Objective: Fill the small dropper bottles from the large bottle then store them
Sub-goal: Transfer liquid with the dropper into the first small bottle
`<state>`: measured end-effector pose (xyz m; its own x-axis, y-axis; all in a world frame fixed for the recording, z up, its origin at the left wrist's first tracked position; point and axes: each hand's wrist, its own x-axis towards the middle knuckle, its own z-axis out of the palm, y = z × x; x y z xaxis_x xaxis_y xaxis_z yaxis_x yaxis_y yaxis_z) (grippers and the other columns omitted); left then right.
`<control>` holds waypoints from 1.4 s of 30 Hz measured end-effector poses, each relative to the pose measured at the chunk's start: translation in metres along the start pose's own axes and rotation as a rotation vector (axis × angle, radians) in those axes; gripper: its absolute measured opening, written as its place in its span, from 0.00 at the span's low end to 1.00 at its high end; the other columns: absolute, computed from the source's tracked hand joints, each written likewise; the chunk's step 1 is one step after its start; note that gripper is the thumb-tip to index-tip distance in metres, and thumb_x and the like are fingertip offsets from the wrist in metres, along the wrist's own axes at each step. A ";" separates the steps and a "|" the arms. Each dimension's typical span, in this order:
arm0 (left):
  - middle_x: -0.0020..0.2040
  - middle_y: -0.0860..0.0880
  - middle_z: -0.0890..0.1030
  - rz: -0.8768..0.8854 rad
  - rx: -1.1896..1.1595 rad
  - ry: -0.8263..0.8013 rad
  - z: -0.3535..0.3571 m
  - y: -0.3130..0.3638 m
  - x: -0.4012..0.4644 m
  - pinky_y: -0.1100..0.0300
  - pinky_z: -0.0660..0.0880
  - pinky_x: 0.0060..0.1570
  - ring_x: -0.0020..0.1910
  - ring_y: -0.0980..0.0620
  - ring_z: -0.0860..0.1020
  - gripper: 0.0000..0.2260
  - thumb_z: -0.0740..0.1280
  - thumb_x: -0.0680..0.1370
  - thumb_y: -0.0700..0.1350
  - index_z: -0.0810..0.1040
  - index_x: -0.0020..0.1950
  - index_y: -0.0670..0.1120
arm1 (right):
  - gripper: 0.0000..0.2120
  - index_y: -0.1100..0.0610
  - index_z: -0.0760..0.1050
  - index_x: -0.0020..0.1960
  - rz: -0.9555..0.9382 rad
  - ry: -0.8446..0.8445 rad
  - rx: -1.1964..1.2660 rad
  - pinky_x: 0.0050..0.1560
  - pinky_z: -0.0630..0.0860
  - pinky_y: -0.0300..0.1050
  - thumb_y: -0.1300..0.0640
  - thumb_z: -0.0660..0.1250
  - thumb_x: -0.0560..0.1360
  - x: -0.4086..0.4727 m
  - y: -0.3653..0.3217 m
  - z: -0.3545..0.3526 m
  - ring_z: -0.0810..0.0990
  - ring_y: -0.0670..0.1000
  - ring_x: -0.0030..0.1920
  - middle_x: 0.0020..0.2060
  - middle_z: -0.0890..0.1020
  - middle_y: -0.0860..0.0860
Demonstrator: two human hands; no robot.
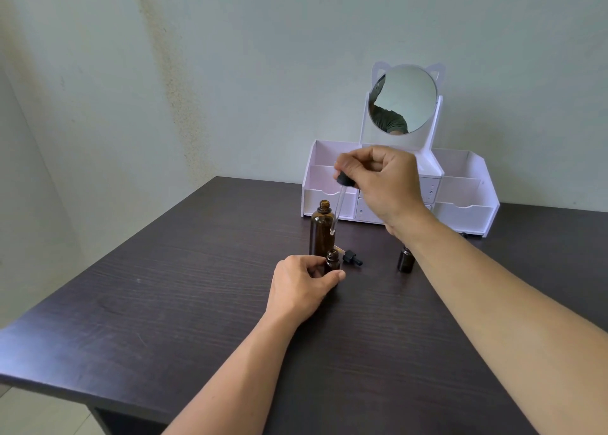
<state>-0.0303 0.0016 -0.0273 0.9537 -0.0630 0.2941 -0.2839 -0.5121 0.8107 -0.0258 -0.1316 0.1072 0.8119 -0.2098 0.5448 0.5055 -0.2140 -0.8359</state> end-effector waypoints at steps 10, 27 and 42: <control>0.33 0.57 0.78 -0.016 -0.057 0.030 0.003 -0.001 0.001 0.71 0.68 0.34 0.32 0.62 0.75 0.20 0.73 0.70 0.61 0.84 0.56 0.49 | 0.06 0.63 0.81 0.43 -0.090 0.106 -0.006 0.48 0.82 0.54 0.59 0.72 0.73 0.035 -0.005 0.015 0.83 0.50 0.34 0.34 0.83 0.56; 0.38 0.54 0.80 -0.007 -0.011 0.012 0.000 0.000 0.001 0.64 0.78 0.42 0.37 0.57 0.78 0.22 0.73 0.71 0.58 0.81 0.62 0.48 | 0.10 0.58 0.81 0.41 0.050 -0.098 -0.222 0.51 0.82 0.53 0.61 0.64 0.78 0.018 0.051 0.031 0.83 0.51 0.40 0.39 0.84 0.56; 0.28 0.56 0.74 0.039 -0.102 0.045 -0.001 0.003 -0.001 0.73 0.69 0.33 0.27 0.64 0.72 0.17 0.74 0.71 0.56 0.84 0.56 0.51 | 0.04 0.63 0.81 0.45 -0.026 -0.024 -0.106 0.42 0.80 0.38 0.62 0.69 0.75 0.035 0.019 0.018 0.82 0.44 0.32 0.35 0.83 0.54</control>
<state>-0.0323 0.0011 -0.0244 0.9370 -0.0410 0.3468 -0.3311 -0.4200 0.8450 0.0173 -0.1261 0.1093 0.8064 -0.1798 0.5633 0.4939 -0.3192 -0.8088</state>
